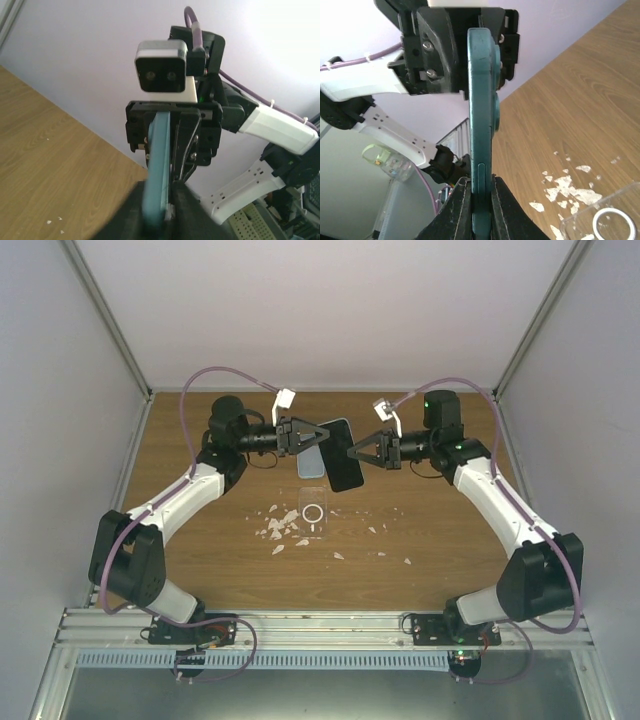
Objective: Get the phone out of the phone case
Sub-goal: Place the phone at the center of the board.
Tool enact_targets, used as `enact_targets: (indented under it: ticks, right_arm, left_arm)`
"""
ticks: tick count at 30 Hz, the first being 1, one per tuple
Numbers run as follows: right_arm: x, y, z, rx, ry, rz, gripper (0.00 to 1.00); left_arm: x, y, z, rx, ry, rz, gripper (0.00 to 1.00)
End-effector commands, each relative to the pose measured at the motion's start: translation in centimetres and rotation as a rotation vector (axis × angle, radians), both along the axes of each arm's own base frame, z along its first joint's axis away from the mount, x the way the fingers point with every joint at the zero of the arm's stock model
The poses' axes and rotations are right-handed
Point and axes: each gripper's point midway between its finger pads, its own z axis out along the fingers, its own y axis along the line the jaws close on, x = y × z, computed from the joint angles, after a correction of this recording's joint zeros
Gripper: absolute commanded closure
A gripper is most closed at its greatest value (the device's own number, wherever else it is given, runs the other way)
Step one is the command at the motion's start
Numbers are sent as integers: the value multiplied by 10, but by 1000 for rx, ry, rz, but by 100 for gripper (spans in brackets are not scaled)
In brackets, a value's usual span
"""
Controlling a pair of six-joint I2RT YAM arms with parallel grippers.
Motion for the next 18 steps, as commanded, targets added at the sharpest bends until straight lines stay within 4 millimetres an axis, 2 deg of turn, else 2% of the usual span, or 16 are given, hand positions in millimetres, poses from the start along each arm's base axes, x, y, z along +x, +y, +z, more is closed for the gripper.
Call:
enact_targets:
  ticks: [1, 4, 9, 11, 18]
  right_arm:
    - [-1, -6, -16, -24, 52, -37, 99]
    - [-2, -12, -27, -39, 63, -56, 99]
    - [-3, -19, -59, -76, 100, -82, 99]
    - [-4, -21, -72, -91, 119, -86, 100]
    - [2, -24, -112, -147, 170, -88, 100]
  left_arm:
    - [2, 0, 22, -10, -99, 38, 68]
    - [3, 3, 19, 4, -98, 52, 39]
    - [16, 18, 15, 18, -76, 117, 4]
    - [20, 25, 16, 17, -70, 141, 1]
    - [29, 41, 14, 23, -55, 201, 1]
